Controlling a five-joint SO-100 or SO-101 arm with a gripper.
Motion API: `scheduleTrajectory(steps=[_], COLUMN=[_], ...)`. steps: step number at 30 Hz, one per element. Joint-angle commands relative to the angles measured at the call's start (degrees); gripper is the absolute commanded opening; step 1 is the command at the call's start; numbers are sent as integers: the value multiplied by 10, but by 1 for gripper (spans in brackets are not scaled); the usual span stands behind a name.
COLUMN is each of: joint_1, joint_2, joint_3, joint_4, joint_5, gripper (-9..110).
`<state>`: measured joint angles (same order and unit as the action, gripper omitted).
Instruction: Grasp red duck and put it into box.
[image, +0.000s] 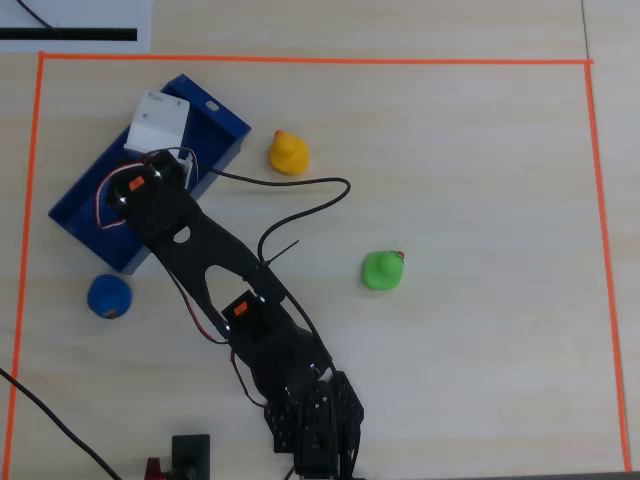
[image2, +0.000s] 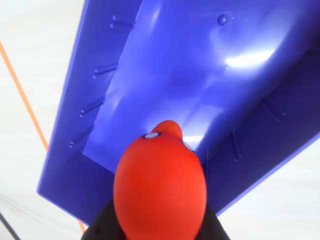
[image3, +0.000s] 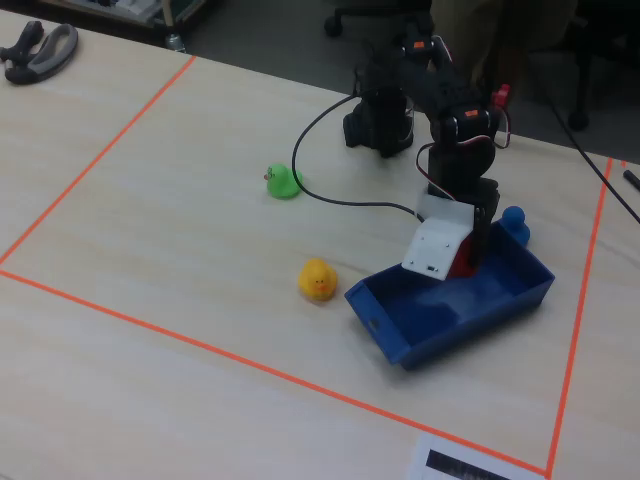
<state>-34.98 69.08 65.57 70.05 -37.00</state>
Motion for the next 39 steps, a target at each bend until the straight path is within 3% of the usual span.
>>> scheduleTrajectory(steps=[1,8,14,22,31,39], joint_1=[-6,29,63,226,417,451], joint_2=[14,47,105,250,566,831], joint_3=[-2,-66,-107,-115,298,721], joint_4=[11,69,131,183,-56,-270], joint_5=[-23,-47,-59,-132,-238,-296], gripper=[24,36,39,44,47,47])
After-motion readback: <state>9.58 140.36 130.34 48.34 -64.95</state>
